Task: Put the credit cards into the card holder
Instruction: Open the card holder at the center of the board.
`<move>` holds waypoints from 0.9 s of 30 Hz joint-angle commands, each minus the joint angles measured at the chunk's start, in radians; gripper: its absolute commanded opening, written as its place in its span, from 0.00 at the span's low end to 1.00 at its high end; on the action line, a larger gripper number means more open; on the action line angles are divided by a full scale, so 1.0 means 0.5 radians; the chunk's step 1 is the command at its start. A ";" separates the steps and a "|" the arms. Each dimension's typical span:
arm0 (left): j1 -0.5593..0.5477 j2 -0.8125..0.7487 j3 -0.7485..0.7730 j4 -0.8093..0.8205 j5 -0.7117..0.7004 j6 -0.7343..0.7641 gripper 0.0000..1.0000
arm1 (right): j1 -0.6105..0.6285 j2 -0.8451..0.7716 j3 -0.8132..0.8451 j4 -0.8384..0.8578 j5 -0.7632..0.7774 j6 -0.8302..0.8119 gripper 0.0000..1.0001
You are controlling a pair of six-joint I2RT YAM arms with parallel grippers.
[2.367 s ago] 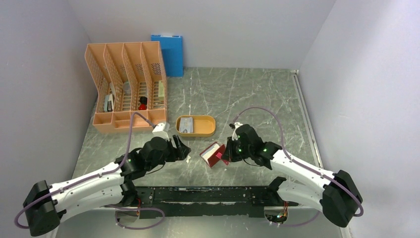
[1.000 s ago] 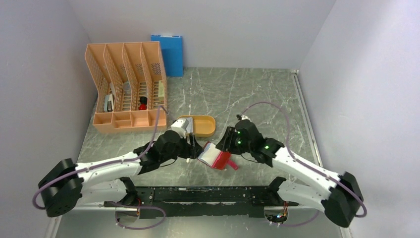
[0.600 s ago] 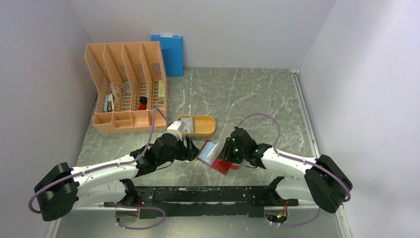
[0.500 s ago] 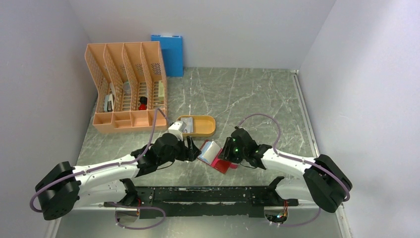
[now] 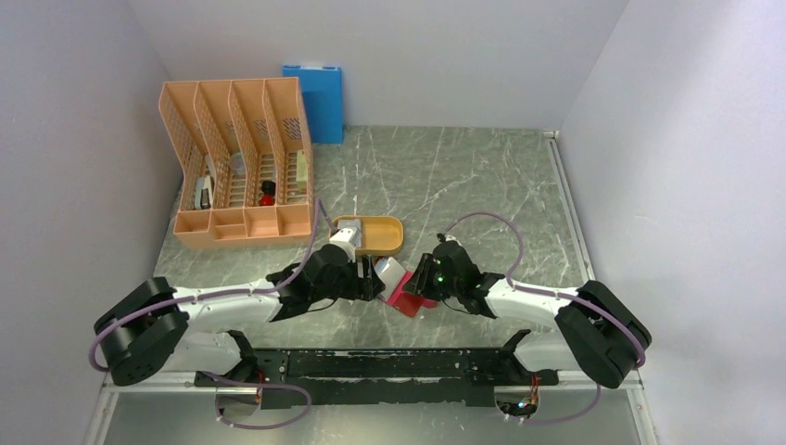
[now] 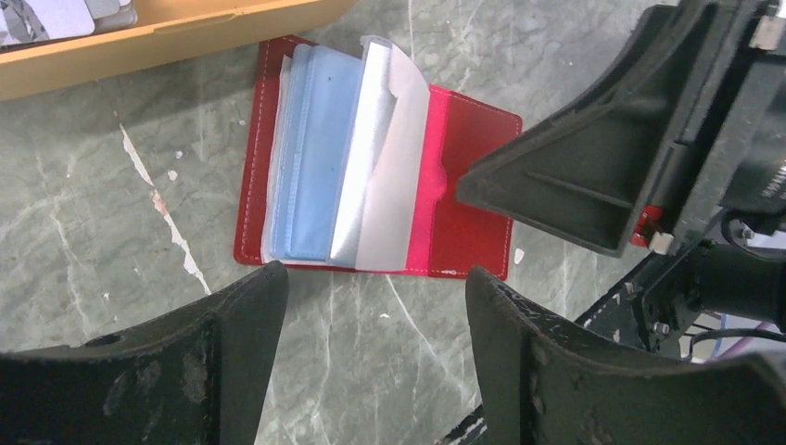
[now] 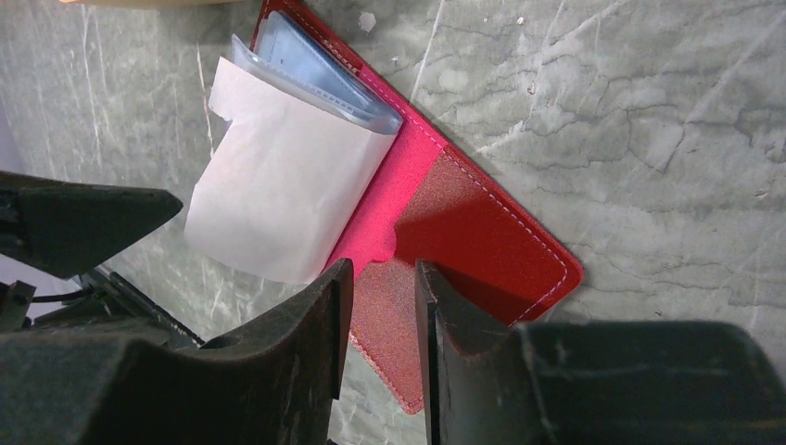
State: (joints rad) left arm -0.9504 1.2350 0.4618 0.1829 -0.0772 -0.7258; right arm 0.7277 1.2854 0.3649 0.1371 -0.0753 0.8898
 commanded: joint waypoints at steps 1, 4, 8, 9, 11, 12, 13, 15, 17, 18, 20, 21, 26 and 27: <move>0.025 0.125 0.108 0.137 0.071 0.004 0.74 | -0.018 0.110 -0.115 -0.290 0.216 -0.084 0.36; 0.032 0.171 0.113 0.145 0.047 -0.003 0.75 | -0.017 0.126 -0.107 -0.285 0.212 -0.092 0.36; 0.041 0.228 0.122 0.177 0.038 0.005 0.75 | -0.017 0.120 -0.110 -0.283 0.204 -0.098 0.36; 0.043 0.250 0.127 0.183 0.038 0.006 0.75 | -0.017 0.121 -0.110 -0.283 0.201 -0.098 0.36; 0.046 0.298 0.142 0.183 0.036 -0.001 0.75 | -0.016 0.120 -0.110 -0.283 0.200 -0.103 0.36; 0.046 0.325 0.146 0.190 0.043 -0.004 0.75 | -0.018 0.120 -0.109 -0.283 0.197 -0.103 0.36; 0.046 0.347 0.147 0.200 0.046 -0.010 0.75 | -0.017 0.123 -0.110 -0.283 0.194 -0.103 0.36; 0.051 0.386 0.147 0.226 0.061 -0.020 0.75 | -0.018 0.131 -0.110 -0.283 0.188 -0.107 0.36; 0.050 0.425 0.154 0.238 0.075 -0.025 0.75 | -0.017 0.129 -0.110 -0.283 0.187 -0.108 0.35; 0.050 0.440 0.161 0.232 0.079 -0.027 0.75 | -0.017 0.129 -0.109 -0.282 0.186 -0.108 0.35; 0.048 0.470 0.174 0.226 0.099 -0.022 0.75 | -0.017 0.131 -0.110 -0.283 0.184 -0.108 0.35; 0.049 0.480 0.175 0.230 0.113 -0.021 0.75 | -0.017 0.130 -0.110 -0.283 0.184 -0.108 0.35; 0.050 0.497 0.143 0.344 0.241 -0.020 0.71 | -0.020 0.151 -0.101 -0.283 0.171 -0.116 0.35; 0.049 0.504 0.132 0.384 0.282 -0.021 0.70 | -0.022 0.161 -0.097 -0.234 0.164 -0.119 0.35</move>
State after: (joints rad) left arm -0.9260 1.4704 0.5293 0.2874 -0.0391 -0.7303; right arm 0.7273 1.2888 0.3645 0.1459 -0.0780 0.8822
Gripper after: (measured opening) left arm 0.717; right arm 0.352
